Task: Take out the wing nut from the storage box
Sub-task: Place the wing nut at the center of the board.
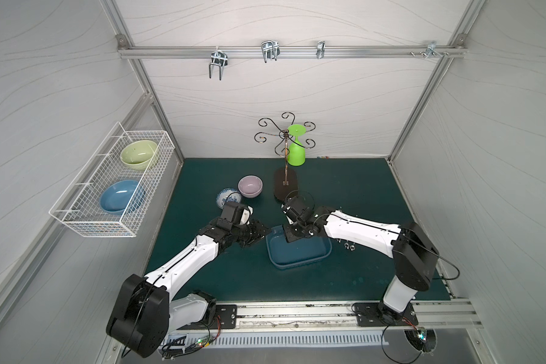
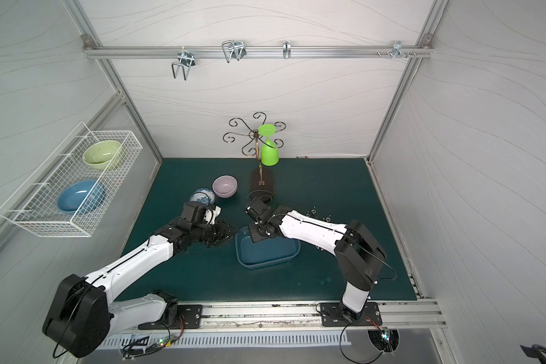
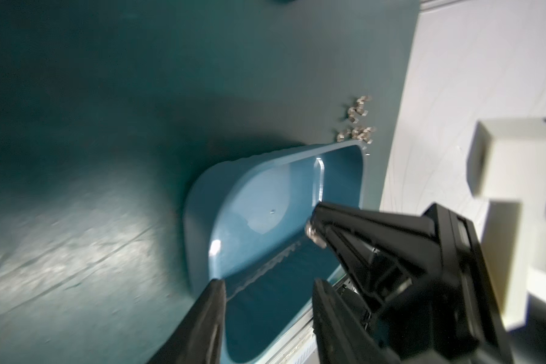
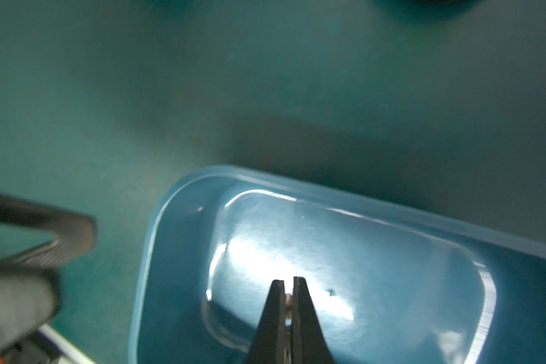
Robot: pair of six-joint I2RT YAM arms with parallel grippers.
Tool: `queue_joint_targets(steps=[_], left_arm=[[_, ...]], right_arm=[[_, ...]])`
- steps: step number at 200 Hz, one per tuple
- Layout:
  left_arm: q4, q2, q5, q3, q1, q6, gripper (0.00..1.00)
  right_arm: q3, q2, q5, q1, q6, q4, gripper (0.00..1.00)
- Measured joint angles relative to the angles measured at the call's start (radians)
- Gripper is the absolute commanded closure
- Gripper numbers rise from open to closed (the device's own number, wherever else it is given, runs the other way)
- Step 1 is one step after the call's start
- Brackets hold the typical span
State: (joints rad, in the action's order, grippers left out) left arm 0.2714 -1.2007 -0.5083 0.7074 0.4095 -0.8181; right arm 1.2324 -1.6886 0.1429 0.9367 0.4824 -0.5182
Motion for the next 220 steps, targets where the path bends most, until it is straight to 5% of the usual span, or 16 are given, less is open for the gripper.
queue_joint_targets(steps=[83, 133, 220], left_arm=[[-0.073, -0.270, 0.022, 0.262, 0.255, 0.018, 0.51], [-0.142, -0.396, 0.000, 0.336, 0.343, 0.032, 0.51], [-0.150, -0.419, -0.026, 0.341, 0.354, 0.067, 0.50]], right_arm=[[-0.320, 0.370, 0.214, -0.497, 0.066, -0.046, 1.00], [-0.395, 0.360, 0.203, -0.719, 0.114, 0.002, 1.00], [-0.435, 0.185, 0.143, -0.800, 0.150, 0.098, 1.00]])
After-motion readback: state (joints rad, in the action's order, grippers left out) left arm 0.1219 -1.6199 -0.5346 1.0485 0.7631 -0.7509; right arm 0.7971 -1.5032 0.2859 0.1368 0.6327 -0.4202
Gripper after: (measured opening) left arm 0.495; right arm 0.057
